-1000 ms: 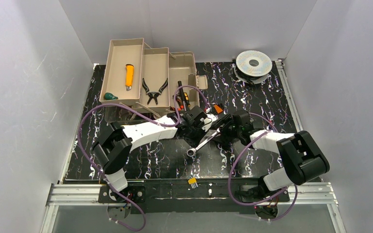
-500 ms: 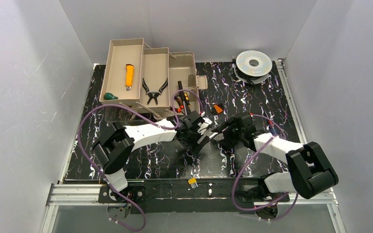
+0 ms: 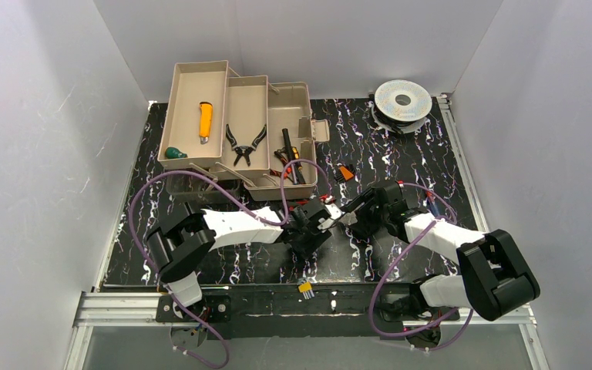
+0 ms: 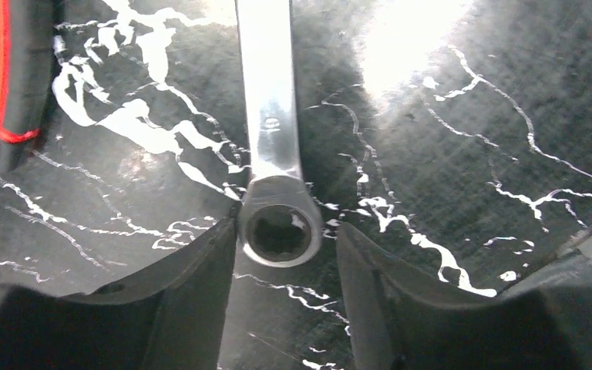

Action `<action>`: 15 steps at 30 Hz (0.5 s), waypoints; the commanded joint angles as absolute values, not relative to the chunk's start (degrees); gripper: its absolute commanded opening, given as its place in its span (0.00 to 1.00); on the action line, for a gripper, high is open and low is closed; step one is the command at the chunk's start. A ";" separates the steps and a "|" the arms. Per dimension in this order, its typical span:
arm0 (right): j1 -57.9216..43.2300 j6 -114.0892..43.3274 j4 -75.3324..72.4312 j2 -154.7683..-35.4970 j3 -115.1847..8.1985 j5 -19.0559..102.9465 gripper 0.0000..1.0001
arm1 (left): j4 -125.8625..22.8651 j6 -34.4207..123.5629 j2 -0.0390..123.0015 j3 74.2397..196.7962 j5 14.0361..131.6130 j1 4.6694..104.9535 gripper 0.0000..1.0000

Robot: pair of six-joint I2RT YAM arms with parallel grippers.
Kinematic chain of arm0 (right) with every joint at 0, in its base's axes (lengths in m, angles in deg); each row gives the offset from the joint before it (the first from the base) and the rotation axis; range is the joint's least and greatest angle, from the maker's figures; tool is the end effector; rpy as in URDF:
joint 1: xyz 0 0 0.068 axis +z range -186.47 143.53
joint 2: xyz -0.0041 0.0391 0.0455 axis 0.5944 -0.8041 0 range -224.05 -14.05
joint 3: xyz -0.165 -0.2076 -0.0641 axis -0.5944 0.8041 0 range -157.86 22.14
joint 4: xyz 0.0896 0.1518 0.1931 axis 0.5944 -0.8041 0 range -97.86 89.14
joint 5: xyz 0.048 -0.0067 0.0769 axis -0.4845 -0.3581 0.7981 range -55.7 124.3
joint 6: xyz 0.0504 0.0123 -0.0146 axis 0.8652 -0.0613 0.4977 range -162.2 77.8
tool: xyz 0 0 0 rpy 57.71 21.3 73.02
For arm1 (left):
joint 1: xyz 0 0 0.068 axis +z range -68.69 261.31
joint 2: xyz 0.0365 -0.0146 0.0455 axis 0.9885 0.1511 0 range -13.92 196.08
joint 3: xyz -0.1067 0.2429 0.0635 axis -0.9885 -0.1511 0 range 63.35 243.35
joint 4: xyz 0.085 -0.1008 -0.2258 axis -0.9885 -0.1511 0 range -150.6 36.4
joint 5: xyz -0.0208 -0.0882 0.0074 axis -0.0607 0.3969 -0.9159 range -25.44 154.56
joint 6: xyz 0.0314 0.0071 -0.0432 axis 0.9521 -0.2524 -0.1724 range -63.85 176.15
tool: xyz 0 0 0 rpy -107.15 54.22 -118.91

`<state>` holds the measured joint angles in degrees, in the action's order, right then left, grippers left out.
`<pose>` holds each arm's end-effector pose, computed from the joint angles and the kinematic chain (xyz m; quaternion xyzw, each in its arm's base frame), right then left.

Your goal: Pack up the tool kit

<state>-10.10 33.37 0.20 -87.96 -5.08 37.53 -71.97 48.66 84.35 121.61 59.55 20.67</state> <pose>0.2098 0.1061 0.1518 0.3756 0.8460 0.3096 0.2174 0.1702 -0.2961 0.1700 0.4194 0.8650 -0.1176 0.2490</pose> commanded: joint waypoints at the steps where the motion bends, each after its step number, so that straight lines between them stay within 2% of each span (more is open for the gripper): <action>1: -10.12 33.08 0.75 -88.56 -4.31 37.91 0.72 | -71.94 49.61 87.85 119.72 54.18 19.79 0.40; 6: -9.94 33.36 1.08 -87.29 -3.38 37.02 0.72 | -75.11 48.90 91.23 120.66 50.09 19.79 0.03; 7: -9.94 33.47 1.31 -87.08 -3.20 36.95 0.72 | -75.21 48.74 90.90 120.50 49.79 19.80 0.00; 15: -5.68 37.39 4.59 -89.82 -3.60 37.13 0.73 | -77.82 46.86 83.24 126.02 58.38 20.65 0.00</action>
